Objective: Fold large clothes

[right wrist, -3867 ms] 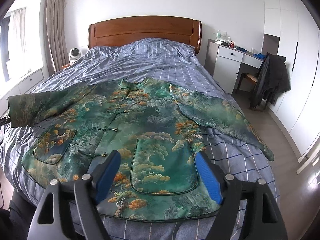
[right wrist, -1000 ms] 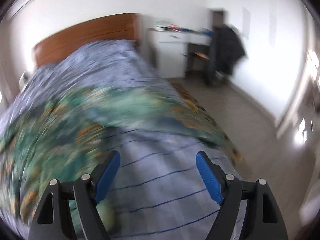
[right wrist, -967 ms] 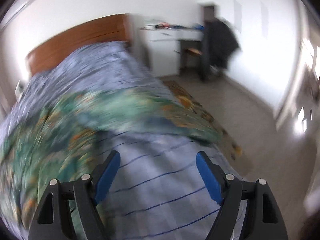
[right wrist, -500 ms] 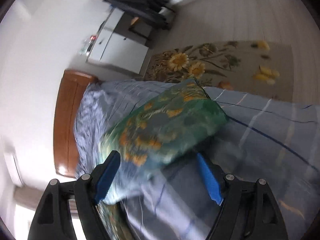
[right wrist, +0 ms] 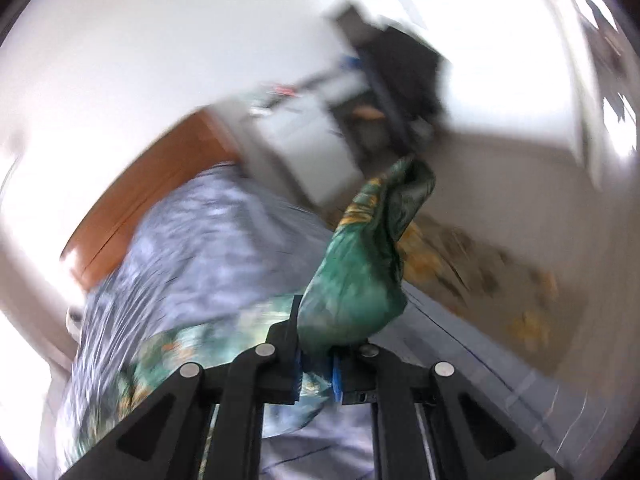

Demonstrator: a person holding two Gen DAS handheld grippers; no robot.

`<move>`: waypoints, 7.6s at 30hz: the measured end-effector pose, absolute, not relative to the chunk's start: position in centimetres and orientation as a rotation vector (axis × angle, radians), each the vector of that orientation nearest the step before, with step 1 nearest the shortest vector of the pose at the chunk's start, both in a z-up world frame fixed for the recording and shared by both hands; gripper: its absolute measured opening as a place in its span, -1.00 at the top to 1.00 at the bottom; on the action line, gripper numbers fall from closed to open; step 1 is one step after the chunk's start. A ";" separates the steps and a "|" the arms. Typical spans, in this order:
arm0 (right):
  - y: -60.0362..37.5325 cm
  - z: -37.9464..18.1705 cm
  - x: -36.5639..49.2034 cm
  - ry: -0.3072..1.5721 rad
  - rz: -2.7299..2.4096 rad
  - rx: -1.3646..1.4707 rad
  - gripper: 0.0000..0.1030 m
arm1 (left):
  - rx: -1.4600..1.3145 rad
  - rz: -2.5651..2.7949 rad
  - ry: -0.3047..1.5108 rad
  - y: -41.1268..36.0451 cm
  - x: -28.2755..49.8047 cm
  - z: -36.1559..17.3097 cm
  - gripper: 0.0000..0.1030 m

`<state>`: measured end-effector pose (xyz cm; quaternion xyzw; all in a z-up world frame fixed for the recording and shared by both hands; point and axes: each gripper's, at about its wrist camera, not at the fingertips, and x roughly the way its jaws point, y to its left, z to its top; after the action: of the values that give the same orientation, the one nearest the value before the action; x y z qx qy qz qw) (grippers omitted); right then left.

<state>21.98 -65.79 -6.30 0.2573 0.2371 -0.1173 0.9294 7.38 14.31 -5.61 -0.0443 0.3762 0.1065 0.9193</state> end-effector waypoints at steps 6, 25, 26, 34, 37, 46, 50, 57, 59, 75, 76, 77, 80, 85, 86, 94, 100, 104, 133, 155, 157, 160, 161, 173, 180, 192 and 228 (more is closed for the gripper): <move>-52.1 0.3 22.8 0.439 -0.028 0.173 0.81 | -0.110 0.210 0.762 14.3 6.9 -5.8 -0.99; -27.5 -12.7 22.3 0.760 0.339 -0.298 0.74 | -0.115 0.243 0.787 15.1 5.9 -7.1 -0.99; -27.2 -13.3 22.2 0.774 0.337 -0.309 0.73 | -0.113 0.239 0.792 15.0 6.0 -7.2 -0.99; -26.3 -15.5 20.5 0.841 0.397 -0.317 -0.19 | -0.101 0.216 0.809 14.1 6.5 -7.5 -0.99; -25.9 -15.5 19.3 0.845 0.402 -0.326 -0.19 | -0.093 0.184 0.809 13.4 6.9 -7.2 -0.99; -30.6 -10.2 13.5 0.718 0.307 -0.188 -0.23 | -0.395 -0.301 0.897 7.9 13.5 -5.4 -0.99; -34.0 -8.8 11.1 0.691 0.237 -0.131 -0.23 | -0.560 -0.554 1.040 2.2 19.2 -7.8 -0.99; -38.0 -7.6 8.6 0.683 0.163 -0.022 -0.23 | -0.454 -0.529 1.306 -7.1 27.7 -14.8 -0.43; -38.7 -7.2 7.8 0.669 0.154 -0.011 -0.23 | -0.444 -0.479 1.335 -7.5 28.2 -15.8 -0.42; -41.2 -6.7 7.4 0.608 0.100 0.010 -0.23 | -0.329 -0.474 1.177 -7.9 30.5 -9.1 0.87; -41.3 -6.5 7.7 0.602 0.101 -0.004 -0.23 | -0.317 -0.463 1.152 -7.5 31.4 -8.5 0.87; -41.5 -6.2 8.4 0.598 0.103 -0.031 -0.23 | -0.308 -0.443 1.127 -6.7 32.7 -7.8 0.87; -42.5 -5.4 11.9 0.585 0.128 -0.087 -0.23 | -0.263 -0.396 1.065 -4.6 35.6 -7.0 0.87; -43.5 -5.9 21.1 0.628 0.134 -0.178 -0.23 | -0.225 -0.349 1.126 -3.1 38.5 -11.2 0.87; -43.7 -6.6 23.6 0.652 0.143 -0.178 -0.23 | -0.208 -0.336 1.140 -3.0 38.8 -12.4 0.87; -43.9 -11.9 38.8 0.812 0.199 -0.054 -0.23 | -0.295 -0.300 1.152 -2.6 38.0 -15.6 0.85; -41.7 -17.6 44.8 0.946 0.173 -0.051 -0.23 | -0.263 -0.281 1.138 -3.1 37.5 -16.1 0.84; -40.9 -21.3 46.2 1.056 0.151 -0.064 -0.23 | -0.203 -0.275 1.125 -3.7 37.4 -16.1 0.83; -40.2 -19.8 38.5 1.031 0.211 -0.143 -0.31 | -0.173 -0.246 1.078 -3.6 35.7 -15.8 -0.30; -34.7 -8.8 22.2 0.813 0.226 -0.095 -0.66 | -0.110 -0.046 0.968 7.7 21.8 -12.2 -0.71; -33.6 -9.1 20.7 0.814 0.240 -0.100 -0.66 | -0.136 -0.004 0.974 9.7 21.2 -12.5 -0.71; -31.6 -9.2 18.7 0.818 0.275 -0.109 -0.66 | -0.215 0.071 0.966 13.7 20.1 -12.9 -0.71; -31.0 -9.1 18.1 0.819 0.292 -0.113 -0.66 | -0.258 0.090 0.963 15.2 19.8 -13.2 -0.72; -26.3 -8.2 13.9 0.773 0.390 -0.245 -0.66 | -0.962 0.350 0.747 34.7 20.1 -16.7 -0.76; -25.5 -7.4 13.0 0.773 0.413 -0.256 -0.66 | -1.071 0.482 0.670 39.7 20.1 -18.5 -0.69; -24.4 -8.1 13.0 0.799 0.435 -0.267 -0.66 | -0.766 0.537 0.680 38.0 20.1 -15.1 0.79; -28.0 -8.3 16.0 0.874 0.416 -0.027 -0.66 | 0.599 -0.071 0.671 3.3 15.0 -14.1 -0.84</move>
<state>15.95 -28.05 -8.31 -0.0130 0.4203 0.1999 0.8850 15.01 3.34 -14.11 0.2894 0.3243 -0.0345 0.8999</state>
